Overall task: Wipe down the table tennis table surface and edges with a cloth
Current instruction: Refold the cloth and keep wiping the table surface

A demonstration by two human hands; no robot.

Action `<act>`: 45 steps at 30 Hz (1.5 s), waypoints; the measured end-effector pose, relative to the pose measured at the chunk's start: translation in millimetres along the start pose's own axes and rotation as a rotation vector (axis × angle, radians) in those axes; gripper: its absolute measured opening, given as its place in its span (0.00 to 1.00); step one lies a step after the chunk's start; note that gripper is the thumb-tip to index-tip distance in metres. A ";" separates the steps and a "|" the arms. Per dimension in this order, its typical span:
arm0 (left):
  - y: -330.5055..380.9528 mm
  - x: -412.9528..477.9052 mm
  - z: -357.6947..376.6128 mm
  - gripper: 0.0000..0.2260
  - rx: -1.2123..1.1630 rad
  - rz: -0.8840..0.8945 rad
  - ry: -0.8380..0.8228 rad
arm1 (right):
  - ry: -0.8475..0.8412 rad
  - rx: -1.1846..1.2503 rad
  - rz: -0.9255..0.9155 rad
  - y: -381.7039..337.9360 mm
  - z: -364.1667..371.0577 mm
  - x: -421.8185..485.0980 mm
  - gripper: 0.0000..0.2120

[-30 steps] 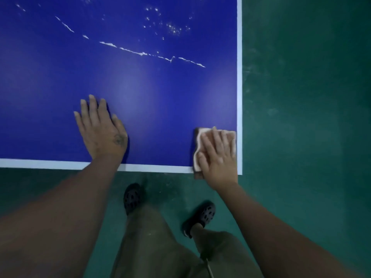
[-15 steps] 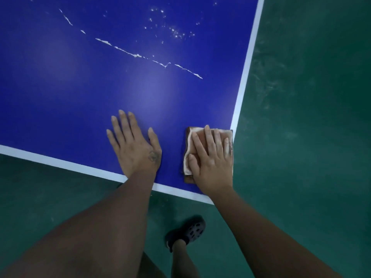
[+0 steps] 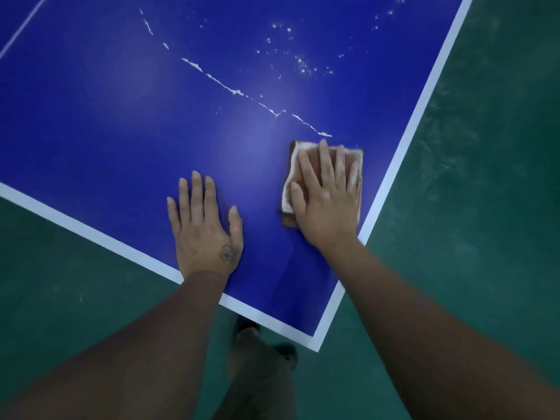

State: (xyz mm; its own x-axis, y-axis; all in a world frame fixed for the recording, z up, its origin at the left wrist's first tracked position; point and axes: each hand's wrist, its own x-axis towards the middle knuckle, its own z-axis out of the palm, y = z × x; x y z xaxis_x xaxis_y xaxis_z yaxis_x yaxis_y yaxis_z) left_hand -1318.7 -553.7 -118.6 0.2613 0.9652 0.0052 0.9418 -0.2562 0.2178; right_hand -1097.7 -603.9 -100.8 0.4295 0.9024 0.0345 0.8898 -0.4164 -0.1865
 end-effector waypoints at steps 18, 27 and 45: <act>-0.9 0.5 6.0 0.29 -0.070 0.025 0.100 | -0.079 -0.060 -0.353 26.2 -5.2 118.6 0.30; -0.2 0.8 1.4 0.29 -0.096 0.004 0.074 | -0.072 -0.023 -0.391 54.7 -13.3 56.0 0.30; 20.7 5.9 -4.8 0.30 -0.035 -0.428 0.161 | -0.122 -0.090 -0.544 -3.1 10.3 147.7 0.31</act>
State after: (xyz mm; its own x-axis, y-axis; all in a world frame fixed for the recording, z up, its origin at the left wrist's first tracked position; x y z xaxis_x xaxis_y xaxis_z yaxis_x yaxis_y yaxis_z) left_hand -1298.7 -553.1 -109.4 -0.1882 0.9804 0.0584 0.9495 0.1664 0.2661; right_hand -1038.7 -468.2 -105.3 -0.1110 0.9937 -0.0125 0.9900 0.1095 -0.0893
